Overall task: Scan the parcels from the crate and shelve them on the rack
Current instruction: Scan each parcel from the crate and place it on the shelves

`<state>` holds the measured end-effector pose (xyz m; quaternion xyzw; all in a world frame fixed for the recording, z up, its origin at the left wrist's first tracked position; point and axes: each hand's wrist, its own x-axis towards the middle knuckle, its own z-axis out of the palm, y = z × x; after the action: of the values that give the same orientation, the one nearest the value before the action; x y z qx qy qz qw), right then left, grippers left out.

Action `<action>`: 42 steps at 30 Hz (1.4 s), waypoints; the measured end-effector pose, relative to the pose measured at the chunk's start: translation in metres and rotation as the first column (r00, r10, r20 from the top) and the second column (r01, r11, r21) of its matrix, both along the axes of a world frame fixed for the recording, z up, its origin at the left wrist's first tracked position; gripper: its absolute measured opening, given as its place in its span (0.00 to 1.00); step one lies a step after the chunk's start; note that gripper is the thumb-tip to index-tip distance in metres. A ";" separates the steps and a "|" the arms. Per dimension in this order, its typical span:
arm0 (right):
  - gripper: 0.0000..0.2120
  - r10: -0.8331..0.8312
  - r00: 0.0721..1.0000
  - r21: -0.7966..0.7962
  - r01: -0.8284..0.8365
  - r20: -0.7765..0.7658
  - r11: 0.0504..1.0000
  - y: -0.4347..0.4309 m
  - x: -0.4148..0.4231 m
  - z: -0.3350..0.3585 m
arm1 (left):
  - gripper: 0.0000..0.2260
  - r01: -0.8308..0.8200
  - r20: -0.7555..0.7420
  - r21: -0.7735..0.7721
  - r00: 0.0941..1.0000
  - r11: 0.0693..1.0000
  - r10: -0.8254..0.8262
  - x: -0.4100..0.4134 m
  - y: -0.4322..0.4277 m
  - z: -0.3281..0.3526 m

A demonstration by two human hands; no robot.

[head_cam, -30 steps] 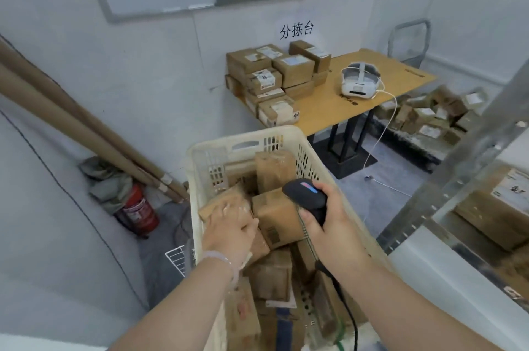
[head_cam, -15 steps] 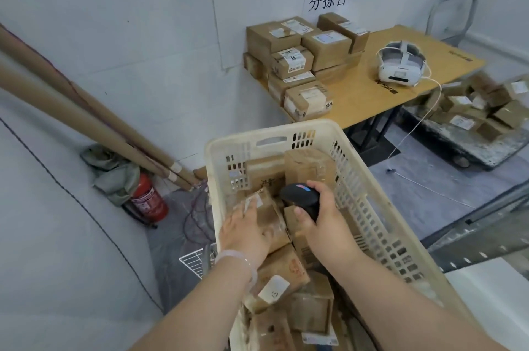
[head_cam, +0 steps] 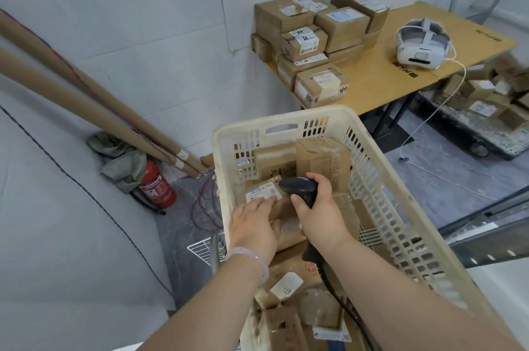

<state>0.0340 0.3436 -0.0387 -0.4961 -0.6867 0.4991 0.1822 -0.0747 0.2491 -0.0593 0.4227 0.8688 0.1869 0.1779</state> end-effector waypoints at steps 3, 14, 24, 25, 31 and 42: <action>0.23 -0.046 0.999 0.038 0.046 -0.018 0.998 -0.003 0.010 0.002 | 0.16 -0.091 0.081 0.151 0.994 0.984 0.080 0.008 0.002 0.008; 0.23 -0.155 0.988 0.042 0.154 0.019 0.987 0.001 0.044 -0.001 | 0.29 -0.316 0.520 0.034 0.815 0.948 0.254 0.007 0.018 0.017; 0.22 -0.192 0.981 0.081 0.195 -0.041 0.978 -0.005 0.058 0.007 | 0.33 -0.310 0.729 0.086 0.667 0.947 0.153 0.004 0.015 0.024; 0.21 -0.203 0.977 0.083 0.208 -0.065 0.975 -0.007 0.061 0.010 | 0.34 -0.300 0.729 0.111 0.673 0.948 0.127 0.007 0.013 0.026; 0.22 -0.266 0.950 0.106 0.286 -0.165 0.952 -0.028 0.085 0.040 | 0.37 -0.151 0.590 0.231 0.807 0.961 -0.015 0.019 0.009 0.051; 0.26 -0.391 0.875 0.281 0.466 -0.285 0.839 -0.054 0.171 0.106 | 0.40 0.125 0.510 0.435 0.782 0.892 -0.358 0.089 0.038 0.112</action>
<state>0.2053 0.2895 0.0675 -0.5411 -0.6093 0.3695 0.4466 0.0148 0.2871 0.0526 0.4816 0.6577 0.4449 0.3709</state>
